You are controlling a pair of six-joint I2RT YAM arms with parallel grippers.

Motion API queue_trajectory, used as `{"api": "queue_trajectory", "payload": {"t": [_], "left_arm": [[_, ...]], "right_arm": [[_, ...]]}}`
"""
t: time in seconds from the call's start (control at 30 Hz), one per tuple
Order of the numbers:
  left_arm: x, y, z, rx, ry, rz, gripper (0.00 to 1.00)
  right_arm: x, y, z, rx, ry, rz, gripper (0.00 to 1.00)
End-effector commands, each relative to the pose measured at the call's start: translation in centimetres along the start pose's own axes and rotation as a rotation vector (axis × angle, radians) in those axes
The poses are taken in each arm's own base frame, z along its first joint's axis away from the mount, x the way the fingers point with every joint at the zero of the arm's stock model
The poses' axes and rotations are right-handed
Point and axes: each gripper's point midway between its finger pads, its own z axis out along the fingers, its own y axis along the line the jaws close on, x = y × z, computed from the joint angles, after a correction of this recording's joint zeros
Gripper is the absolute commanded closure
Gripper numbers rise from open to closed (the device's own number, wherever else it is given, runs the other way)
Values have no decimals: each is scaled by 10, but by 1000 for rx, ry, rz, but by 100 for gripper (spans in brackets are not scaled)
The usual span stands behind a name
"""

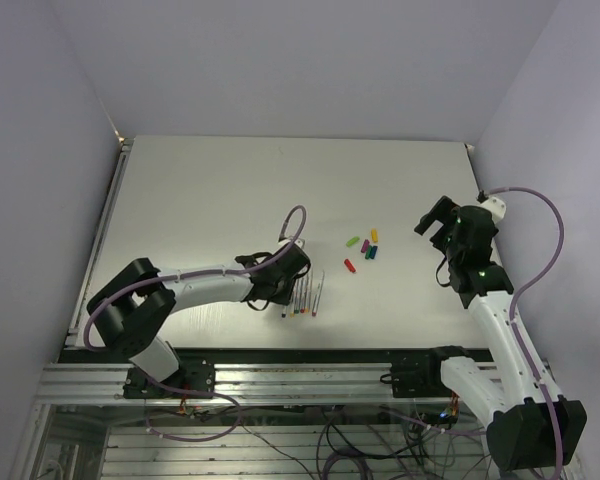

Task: Insert the pens into the pen caps

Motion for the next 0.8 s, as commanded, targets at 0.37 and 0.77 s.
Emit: {"api": "queue_trajectory", "payload": {"t": [0.37,0.77], "left_arm": [[-10,-6,12,-20,-16,24,55],[10,1,8,-51,89,29,59]], "right_arm": [[-1,-8,-6,22,-14,-7,0],[-3,-8,-3,31,-7,-25,0]]}}
